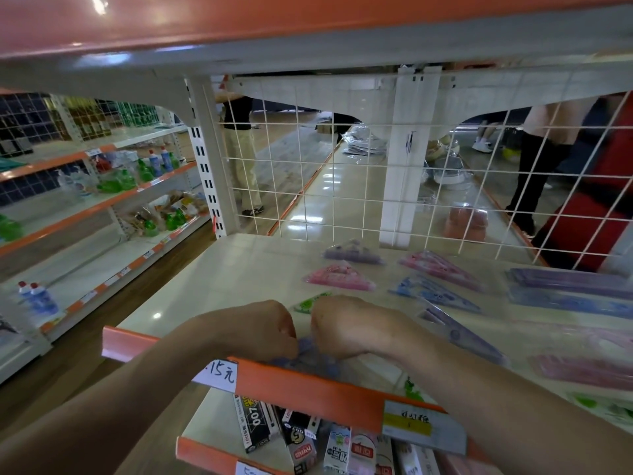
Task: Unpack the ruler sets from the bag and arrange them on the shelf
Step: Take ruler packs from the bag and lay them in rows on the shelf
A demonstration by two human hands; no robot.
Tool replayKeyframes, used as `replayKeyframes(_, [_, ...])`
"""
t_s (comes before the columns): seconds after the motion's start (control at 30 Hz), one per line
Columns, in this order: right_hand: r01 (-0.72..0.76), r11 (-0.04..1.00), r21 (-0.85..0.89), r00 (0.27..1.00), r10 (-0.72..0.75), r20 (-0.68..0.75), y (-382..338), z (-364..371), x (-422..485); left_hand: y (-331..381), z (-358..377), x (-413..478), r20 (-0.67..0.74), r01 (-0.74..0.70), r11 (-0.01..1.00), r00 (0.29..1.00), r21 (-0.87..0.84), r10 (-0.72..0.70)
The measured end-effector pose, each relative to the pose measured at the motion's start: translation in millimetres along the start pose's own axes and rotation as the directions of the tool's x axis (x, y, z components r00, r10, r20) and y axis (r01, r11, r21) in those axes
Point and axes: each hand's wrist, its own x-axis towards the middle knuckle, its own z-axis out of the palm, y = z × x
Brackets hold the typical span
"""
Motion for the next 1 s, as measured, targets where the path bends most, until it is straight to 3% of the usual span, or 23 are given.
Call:
replayKeyframes(0.2, [-0.101, 0.911, 0.4, 0.993, 0.07, 0.092, 18.5, -4.8, 5.7, 4.8, 3.5, -5.1, -0.018, -0.026, 0.999, 0.999, 0.025, 0.026])
replayKeyframes(0.3, [-0.11, 0.865, 0.49, 0.989, 0.043, 0.145, 20.8, -5.8, 0.9, 5.5, 1.0, -4.9, -0.049, -0.03, 0.998, 0.998, 0.046, 0.032])
replayKeyframes(0.4, [-0.028, 0.896, 0.444, 0.986, -0.049, 0.161, 17.8, -4.6, -6.2, 0.5, 0.3, -6.1, -0.032, -0.052, 0.999, 0.998, 0.016, 0.052])
replayKeyframes(0.47, [0.088, 0.936, 0.342, 0.991, -0.117, 0.066, 18.1, -5.9, -14.0, -2.9, -0.2, -8.9, -0.079, -0.122, 0.992, 0.99, -0.016, 0.12])
replayKeyframes(0.53, [0.153, 0.967, 0.204, 0.987, -0.138, -0.086, 19.6, -9.0, -20.1, -3.5, -3.3, -9.7, -0.217, -0.183, 0.983, 0.961, -0.023, 0.174])
replayKeyframes(0.63, [0.16, 0.986, 0.05, 0.955, -0.142, -0.259, 20.2, -7.0, -23.9, -2.1, -4.4, -7.2, -0.337, -0.191, 0.981, 0.925, -0.016, 0.174])
replayKeyframes(0.9, [0.135, 0.991, -0.013, 0.899, -0.128, -0.42, 28.4, 27.5, -18.4, -0.4, 28.3, -2.4, -0.504, -0.158, 0.974, 0.836, 0.16, 0.218])
replayKeyframes(1.0, [0.143, 0.99, 0.002, 0.894, -0.128, -0.43, 28.5, 30.8, -18.9, 4.8, 38.5, -4.5, -0.553, -0.151, 0.978, 0.807, 0.145, 0.207])
